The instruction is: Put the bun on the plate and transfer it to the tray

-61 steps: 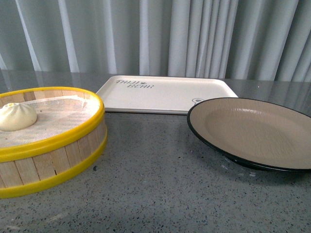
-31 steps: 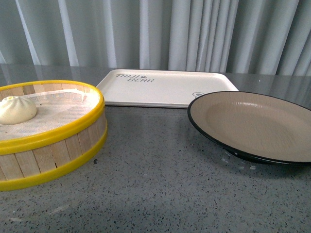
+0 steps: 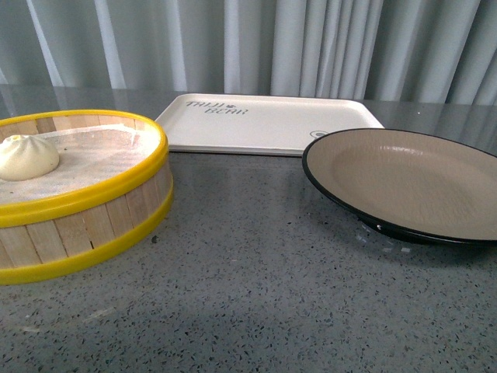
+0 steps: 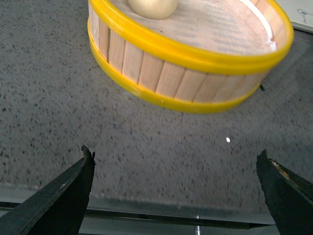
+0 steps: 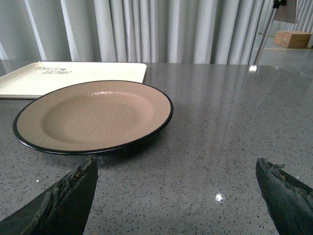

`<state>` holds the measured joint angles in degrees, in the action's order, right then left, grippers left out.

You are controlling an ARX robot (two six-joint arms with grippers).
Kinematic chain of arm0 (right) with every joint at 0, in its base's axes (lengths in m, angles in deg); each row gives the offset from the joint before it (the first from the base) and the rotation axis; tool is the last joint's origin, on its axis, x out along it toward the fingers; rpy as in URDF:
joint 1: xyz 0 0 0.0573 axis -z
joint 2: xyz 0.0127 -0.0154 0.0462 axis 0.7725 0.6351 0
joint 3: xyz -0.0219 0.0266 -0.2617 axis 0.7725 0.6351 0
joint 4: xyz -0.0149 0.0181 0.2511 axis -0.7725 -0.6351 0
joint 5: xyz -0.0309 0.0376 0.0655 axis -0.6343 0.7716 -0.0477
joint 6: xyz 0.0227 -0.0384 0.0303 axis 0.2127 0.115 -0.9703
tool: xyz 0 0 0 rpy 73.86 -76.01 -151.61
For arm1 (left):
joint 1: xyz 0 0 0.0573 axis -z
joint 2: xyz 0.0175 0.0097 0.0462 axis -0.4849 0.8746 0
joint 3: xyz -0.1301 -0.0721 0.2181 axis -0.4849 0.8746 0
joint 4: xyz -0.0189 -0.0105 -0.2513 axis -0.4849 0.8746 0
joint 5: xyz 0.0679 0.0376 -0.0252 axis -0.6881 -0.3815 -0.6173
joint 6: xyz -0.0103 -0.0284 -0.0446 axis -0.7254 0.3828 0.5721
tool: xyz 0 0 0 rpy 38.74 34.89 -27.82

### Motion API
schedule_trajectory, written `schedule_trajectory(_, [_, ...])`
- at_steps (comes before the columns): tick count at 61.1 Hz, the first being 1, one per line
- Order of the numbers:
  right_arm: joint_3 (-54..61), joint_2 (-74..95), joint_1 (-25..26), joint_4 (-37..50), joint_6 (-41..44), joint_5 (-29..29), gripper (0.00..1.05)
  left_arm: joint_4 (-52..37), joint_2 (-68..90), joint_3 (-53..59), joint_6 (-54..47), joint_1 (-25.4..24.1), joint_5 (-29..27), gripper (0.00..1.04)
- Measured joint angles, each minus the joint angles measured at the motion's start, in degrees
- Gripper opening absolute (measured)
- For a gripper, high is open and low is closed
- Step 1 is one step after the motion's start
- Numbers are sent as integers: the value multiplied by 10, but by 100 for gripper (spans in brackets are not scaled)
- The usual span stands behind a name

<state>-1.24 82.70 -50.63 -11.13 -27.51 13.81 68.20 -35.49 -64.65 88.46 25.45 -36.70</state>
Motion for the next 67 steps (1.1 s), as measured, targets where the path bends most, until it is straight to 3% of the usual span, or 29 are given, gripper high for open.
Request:
schedule_trajectory(11, [0, 0, 0, 0, 0, 0, 96, -126, 189, -133, -2, -69, 38, 98])
schedule_trajectory(20, [0, 0, 0, 0, 0, 0, 96, -174, 318, -238, -18, -77, 40, 98])
schedule_trajectory(42, [0, 0, 0, 0, 0, 0, 96, -110, 561, -429, -97, 25, 15, 98])
schedule_trajectory(67, [0, 0, 0, 0, 0, 0, 96, -91, 629, -457, -145, 63, -36, 98])
